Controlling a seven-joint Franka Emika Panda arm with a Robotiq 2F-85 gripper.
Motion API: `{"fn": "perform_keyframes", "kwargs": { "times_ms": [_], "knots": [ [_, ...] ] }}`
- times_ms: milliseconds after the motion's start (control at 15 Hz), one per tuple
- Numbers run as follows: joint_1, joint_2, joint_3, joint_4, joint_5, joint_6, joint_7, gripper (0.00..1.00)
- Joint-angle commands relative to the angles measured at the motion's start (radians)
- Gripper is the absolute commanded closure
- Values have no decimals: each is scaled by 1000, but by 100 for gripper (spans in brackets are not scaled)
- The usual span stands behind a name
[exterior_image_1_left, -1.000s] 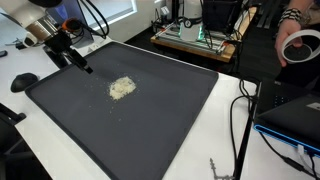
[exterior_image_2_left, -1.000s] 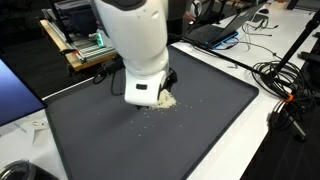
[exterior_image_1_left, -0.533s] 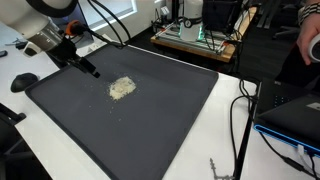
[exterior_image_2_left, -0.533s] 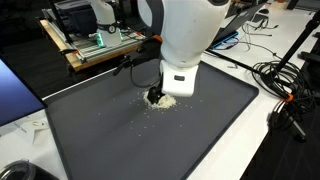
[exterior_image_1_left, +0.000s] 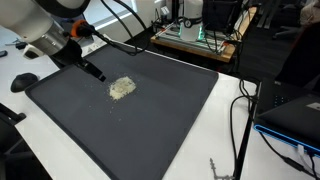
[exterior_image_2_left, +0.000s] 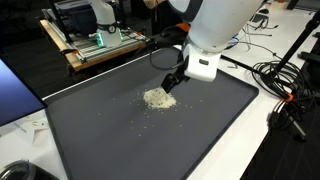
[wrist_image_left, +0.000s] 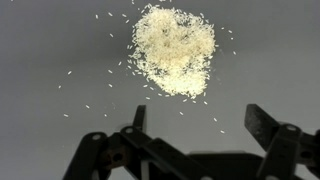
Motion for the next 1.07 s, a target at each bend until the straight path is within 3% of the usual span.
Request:
{"fn": "perform_keyframes", "kwargs": {
  "times_ms": [0, 1000],
  "knots": [
    [44, 21, -27, 39, -20, -20, 122, 0],
    [241, -8, -146, -44, -102, 16, 544, 0]
  ]
}}
